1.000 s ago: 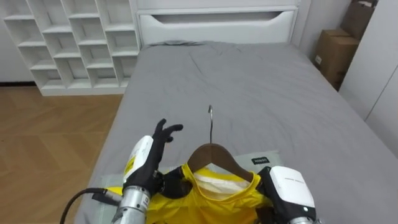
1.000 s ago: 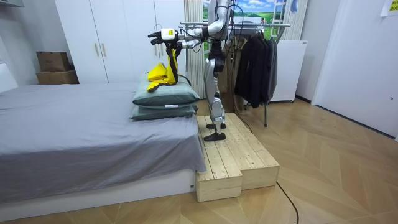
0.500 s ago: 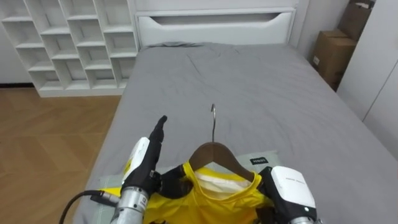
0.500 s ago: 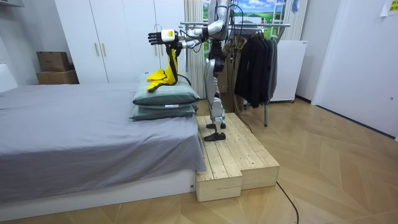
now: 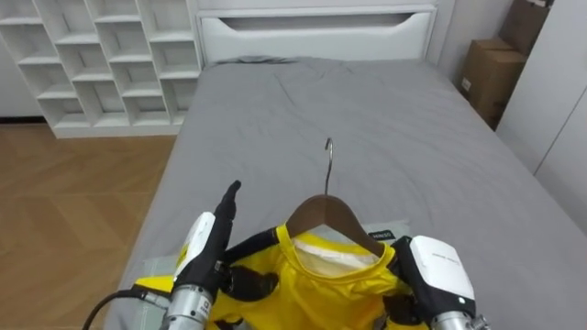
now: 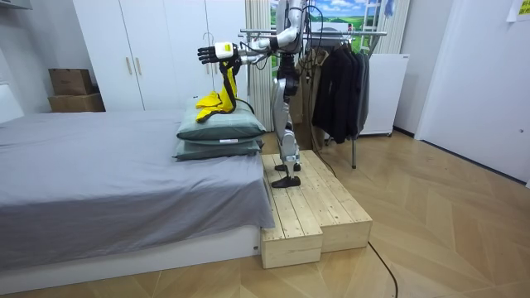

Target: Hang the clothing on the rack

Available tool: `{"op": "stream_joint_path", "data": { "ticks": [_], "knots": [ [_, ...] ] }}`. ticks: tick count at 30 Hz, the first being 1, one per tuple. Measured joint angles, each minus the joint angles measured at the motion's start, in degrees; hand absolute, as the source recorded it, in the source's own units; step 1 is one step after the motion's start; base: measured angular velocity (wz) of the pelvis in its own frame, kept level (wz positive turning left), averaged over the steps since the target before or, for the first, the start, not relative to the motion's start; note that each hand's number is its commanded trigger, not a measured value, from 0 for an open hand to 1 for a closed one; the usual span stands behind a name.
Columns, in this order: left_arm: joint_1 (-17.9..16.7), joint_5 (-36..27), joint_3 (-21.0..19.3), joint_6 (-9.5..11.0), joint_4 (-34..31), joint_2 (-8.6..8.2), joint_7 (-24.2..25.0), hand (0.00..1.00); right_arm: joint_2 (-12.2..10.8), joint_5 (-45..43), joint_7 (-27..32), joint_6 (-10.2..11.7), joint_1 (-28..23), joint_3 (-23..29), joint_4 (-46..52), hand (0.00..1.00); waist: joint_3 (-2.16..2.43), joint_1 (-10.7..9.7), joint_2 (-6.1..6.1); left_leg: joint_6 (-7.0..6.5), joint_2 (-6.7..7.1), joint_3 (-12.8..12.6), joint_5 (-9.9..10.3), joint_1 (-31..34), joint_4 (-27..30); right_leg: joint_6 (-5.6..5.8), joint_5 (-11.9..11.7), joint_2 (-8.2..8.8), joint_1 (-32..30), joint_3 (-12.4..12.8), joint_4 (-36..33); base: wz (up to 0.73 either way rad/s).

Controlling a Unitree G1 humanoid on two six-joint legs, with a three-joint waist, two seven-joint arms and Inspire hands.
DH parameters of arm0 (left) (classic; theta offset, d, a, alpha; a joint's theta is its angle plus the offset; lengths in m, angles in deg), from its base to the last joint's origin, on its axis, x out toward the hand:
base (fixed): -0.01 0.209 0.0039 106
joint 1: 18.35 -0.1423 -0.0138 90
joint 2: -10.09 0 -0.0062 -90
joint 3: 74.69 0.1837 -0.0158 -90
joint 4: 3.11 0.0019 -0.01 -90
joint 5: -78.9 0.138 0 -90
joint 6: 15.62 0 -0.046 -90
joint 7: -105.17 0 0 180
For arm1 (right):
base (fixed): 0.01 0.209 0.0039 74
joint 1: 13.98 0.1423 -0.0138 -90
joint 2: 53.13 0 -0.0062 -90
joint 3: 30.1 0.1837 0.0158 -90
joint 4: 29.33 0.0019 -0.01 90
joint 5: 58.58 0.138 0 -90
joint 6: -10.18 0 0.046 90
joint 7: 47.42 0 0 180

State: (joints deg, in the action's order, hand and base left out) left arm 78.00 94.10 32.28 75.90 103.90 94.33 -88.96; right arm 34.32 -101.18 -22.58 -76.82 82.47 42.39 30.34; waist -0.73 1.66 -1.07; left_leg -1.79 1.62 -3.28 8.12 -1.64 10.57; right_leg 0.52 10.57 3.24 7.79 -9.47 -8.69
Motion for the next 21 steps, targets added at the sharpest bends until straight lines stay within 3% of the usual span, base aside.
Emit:
{"op": "stream_joint_path", "data": {
  "ticks": [3, 17, 21],
  "knots": [
    [0.01, -0.03, 0.00, 0.00, 0.40, 0.14, 0.00, 0.00, 0.15, 0.13, 0.02, 0.00, 0.03, 0.34, 0.00, 1.00, -0.23, 0.04, -0.39, 0.00, 0.05, -0.01, 0.00, 0.02, -0.07, 0.14, 0.09, 0.06, -0.03, -0.01, 0.01, 0.00],
    [0.11, 0.03, -1.65, -0.42, 3.79, 0.50, 1.29, 0.00, 0.33, 1.45, 0.09, -1.68, 1.52, 1.65, -0.29, 1.00, -0.12, 0.04, -0.61, -0.02, 0.04, -1.15, -0.01, 0.06, 0.18, 0.14, 0.09, 0.25, -0.46, 0.19, -0.11, -0.02],
    [0.11, 0.09, -2.49, -0.43, 5.05, 0.42, 1.97, 0.00, 0.23, -0.07, 0.08, -1.56, 1.69, 4.16, -0.21, 1.00, -0.09, -0.17, -0.65, -0.09, 0.06, -1.25, -0.06, 0.07, 0.25, 0.14, 0.09, 0.31, -0.47, 0.59, -0.22, 0.00]
  ]
}}
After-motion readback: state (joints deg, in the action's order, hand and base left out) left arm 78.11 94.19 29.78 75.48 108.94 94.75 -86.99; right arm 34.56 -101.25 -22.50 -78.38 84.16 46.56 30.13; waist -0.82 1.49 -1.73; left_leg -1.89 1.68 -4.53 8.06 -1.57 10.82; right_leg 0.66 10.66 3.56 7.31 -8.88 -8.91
